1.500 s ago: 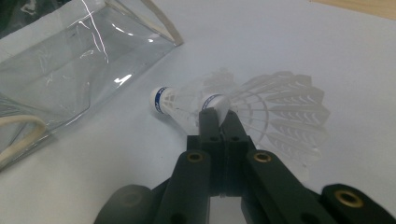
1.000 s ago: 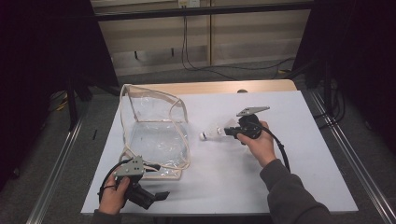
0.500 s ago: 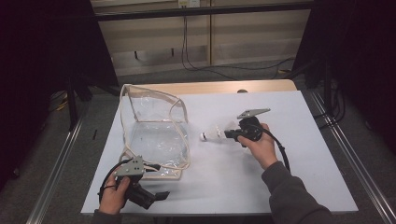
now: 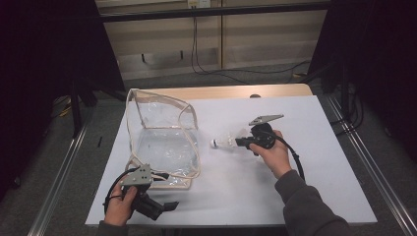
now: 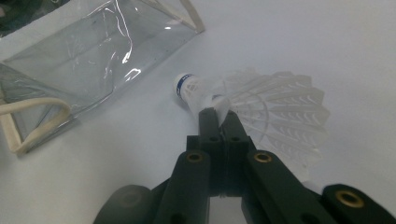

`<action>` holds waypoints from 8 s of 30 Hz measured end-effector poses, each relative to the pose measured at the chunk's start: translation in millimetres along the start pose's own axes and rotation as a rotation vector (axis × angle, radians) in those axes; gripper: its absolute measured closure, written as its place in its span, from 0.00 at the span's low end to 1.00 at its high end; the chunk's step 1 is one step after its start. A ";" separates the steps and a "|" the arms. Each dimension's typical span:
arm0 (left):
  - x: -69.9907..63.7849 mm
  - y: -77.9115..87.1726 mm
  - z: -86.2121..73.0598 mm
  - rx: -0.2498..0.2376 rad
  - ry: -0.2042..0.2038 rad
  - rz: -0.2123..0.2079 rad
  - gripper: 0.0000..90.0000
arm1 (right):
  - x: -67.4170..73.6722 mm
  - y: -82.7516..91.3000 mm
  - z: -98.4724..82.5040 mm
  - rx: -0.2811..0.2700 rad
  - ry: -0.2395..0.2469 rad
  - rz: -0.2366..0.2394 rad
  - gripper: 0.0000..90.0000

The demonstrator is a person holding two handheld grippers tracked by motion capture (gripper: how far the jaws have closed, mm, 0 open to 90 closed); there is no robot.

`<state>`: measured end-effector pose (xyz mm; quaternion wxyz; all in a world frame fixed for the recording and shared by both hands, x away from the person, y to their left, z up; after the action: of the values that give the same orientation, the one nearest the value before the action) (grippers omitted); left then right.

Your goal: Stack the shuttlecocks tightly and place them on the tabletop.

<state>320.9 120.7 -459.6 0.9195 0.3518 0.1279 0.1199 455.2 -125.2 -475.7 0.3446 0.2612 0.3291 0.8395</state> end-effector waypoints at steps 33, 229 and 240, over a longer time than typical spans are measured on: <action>0.1 -0.1 0.1 -0.002 0.000 -0.001 0.04 | -10.3 -12.3 -10.2 0.091 -0.007 -0.068 0.78; 0.5 -0.4 0.0 -0.004 -0.001 0.008 0.04 | -41.2 51.8 -47.8 0.019 -0.067 -0.159 0.14; 0.5 -0.2 -0.3 -0.001 -0.004 0.008 0.04 | -41.6 45.4 -51.1 0.030 -0.061 -0.179 0.15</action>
<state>321.3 120.9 -460.0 0.9195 0.3520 0.1243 0.1230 428.7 -200.3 -484.4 0.4240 0.2615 0.3530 0.7920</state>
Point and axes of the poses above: each handheld gripper's, and its own axes: y roughly backward along the jaws, z roughly out of its top, x roughly to its left, the point moved 10 cm from there along -y, roughly forward along the jaws, and after that the axes turned 9 degrees about x, right-handed, at the moved point
